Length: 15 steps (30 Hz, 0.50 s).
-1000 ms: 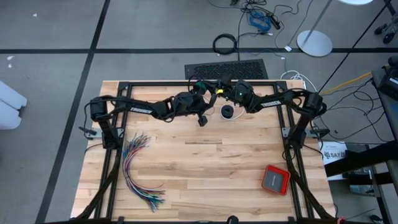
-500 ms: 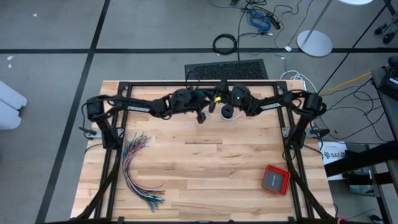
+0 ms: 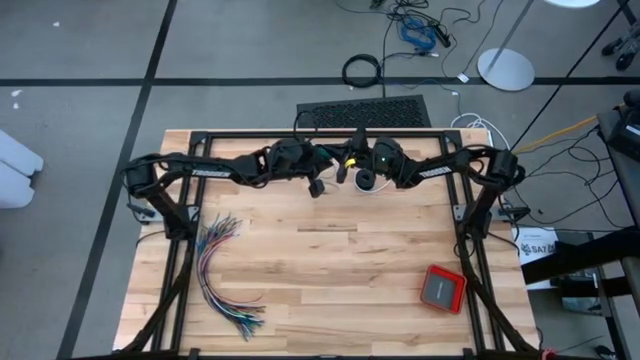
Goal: Coil cords
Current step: Coil the green wire onto the spool
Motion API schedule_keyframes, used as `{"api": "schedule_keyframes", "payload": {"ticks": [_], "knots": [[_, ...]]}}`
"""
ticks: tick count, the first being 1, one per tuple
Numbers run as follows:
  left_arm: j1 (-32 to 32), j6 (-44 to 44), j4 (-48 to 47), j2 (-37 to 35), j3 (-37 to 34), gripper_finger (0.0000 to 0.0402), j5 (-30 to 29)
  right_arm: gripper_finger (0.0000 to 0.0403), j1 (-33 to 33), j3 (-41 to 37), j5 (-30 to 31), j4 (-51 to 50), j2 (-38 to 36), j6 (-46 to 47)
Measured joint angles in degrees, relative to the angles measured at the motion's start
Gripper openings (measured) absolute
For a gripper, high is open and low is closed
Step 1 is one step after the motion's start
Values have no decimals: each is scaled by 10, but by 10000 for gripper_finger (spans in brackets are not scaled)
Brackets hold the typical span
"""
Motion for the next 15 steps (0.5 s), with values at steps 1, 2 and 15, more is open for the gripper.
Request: {"api": "schedule_keyframes", "payload": {"ticks": [1,2,15], "knots": [[0,0,-3,-3,0,0,0,0,1,0,0,-1,0,-1],[0,0,-11,-7,0,0,1,0,2,0,0,-2,0,-1],[7,4,-70,-44,0,0,21,0,8,0,0,-41,0,-16]]}}
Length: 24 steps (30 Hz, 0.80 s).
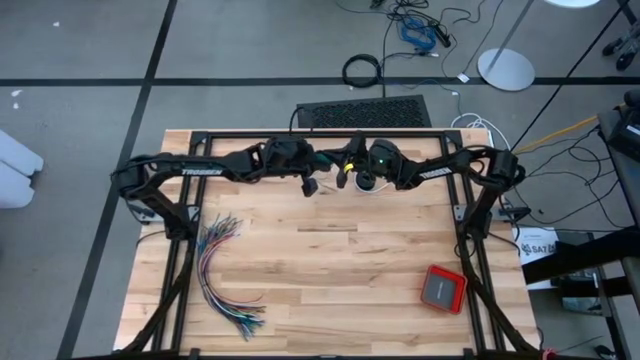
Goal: Coil cords
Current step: Coil the green wire onto the spool
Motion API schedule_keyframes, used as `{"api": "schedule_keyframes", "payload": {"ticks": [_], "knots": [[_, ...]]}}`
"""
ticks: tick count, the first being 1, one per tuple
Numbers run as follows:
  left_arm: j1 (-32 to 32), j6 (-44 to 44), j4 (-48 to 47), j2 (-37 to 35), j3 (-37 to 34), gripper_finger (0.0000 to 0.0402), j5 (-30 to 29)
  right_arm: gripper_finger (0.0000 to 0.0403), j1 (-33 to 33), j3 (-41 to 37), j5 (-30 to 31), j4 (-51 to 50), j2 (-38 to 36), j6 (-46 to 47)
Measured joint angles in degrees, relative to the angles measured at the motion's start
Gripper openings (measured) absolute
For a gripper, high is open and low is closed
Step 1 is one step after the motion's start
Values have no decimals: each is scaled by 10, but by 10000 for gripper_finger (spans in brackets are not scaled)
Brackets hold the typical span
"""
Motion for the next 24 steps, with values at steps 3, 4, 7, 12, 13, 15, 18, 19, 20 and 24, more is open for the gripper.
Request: {"api": "schedule_keyframes", "payload": {"ticks": [3,4,7,12,13,15,18,19,20,24], "knots": [[5,4,-29,-10,0,0,4,0,0,0,0,-2,0,-3],[6,9,-40,-14,0,0,4,0,0,0,0,-2,0,-5],[14,12,-66,-20,0,0,4,0,0,0,1,-3,0,-9],[27,19,-104,-21,0,0,9,0,-1,0,-9,-14,-4,-17],[29,26,-110,-21,0,0,9,0,-1,0,-13,-17,-6,-21],[32,31,-118,-21,0,0,9,0,-1,0,-17,-35,-17,-32],[39,40,-123,-21,0,0,11,0,-2,0,-37,-64,-35,-44],[40,42,-123,-21,0,0,11,0,-3,0,-39,-74,-40,-48],[42,44,-124,-21,0,0,11,0,-2,0,-41,-84,-46,-53],[48,59,-121,-21,0,0,10,0,-3,0,-71,-112,-66,-61]]}}
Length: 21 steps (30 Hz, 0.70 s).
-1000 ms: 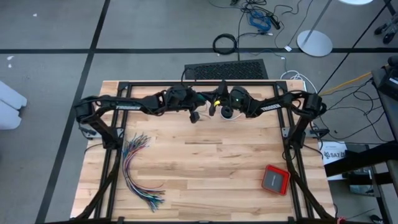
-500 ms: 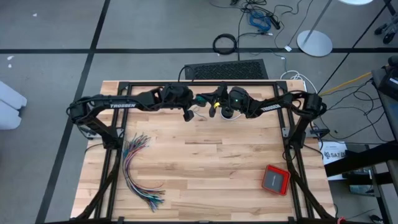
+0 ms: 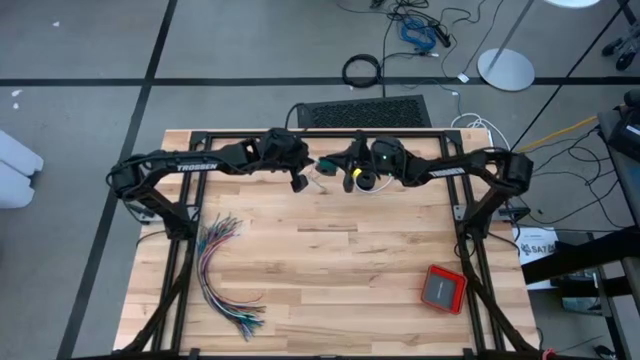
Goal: Coil cords
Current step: Coil the green wire onto the spool
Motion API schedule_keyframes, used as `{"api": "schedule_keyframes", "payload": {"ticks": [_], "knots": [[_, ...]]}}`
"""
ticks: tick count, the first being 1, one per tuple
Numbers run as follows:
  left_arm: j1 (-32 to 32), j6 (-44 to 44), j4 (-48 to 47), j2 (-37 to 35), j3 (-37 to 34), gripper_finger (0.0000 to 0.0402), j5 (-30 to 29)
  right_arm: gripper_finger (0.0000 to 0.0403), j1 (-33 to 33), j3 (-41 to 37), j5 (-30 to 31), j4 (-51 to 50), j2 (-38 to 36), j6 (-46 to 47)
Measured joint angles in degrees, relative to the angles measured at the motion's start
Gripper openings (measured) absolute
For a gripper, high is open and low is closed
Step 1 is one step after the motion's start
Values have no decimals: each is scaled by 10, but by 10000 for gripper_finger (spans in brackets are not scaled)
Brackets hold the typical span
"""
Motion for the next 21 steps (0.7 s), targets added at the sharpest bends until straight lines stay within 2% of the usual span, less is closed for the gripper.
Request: {"api": "schedule_keyframes", "payload": {"ticks": [7,11,18,21], "knots": [[6,23,10,0,0,0,-3,0,-6,0,-48,-8,-26,5],[5,29,34,0,0,1,5,0,-7,0,-51,17,-27,23],[9,57,59,0,0,31,15,0,-13,0,-63,44,-27,42],[17,57,59,0,0,45,37,0,-18,0,-62,45,-27,44]]}}
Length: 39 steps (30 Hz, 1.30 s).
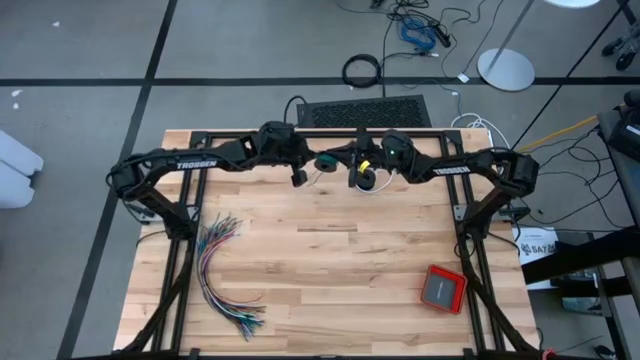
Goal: Coil cords
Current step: Coil the green wire onto the spool
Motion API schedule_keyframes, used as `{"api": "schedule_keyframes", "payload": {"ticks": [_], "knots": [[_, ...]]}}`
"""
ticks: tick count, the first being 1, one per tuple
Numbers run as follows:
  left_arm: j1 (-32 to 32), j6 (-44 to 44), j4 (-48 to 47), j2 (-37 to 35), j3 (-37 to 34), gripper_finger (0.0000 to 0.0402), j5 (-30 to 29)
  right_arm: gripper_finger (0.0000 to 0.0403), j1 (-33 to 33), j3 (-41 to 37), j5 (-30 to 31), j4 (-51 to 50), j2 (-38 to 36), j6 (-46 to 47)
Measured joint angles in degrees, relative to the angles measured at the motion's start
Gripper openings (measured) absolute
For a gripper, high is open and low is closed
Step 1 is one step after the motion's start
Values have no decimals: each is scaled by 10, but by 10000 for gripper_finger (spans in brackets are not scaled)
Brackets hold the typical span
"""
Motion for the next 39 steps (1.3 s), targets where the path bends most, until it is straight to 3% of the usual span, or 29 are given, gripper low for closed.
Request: {"api": "schedule_keyframes", "payload": {"ticks": [7,12,15,19,24,30,39], "knots": [[14,-1,-4,0,-11,60,32,0,-10,0,4,19,0,7],[40,-1,10,0,-74,61,26,0,-11,0,19,24,0,-5],[50,-25,89,0,-138,61,25,0,-11,0,23,24,0,-15],[46,-61,280,0,-230,61,25,0,-11,0,36,22,0,-23],[-2,-54,500,0,-305,61,-80,0,-11,0,37,16,0,-23],[-70,24,520,25,-297,61,-153,0,-11,0,37,32,0,-24],[-96,46,596,86,-289,66,-245,0,-14,0,37,36,0,-24]]}}
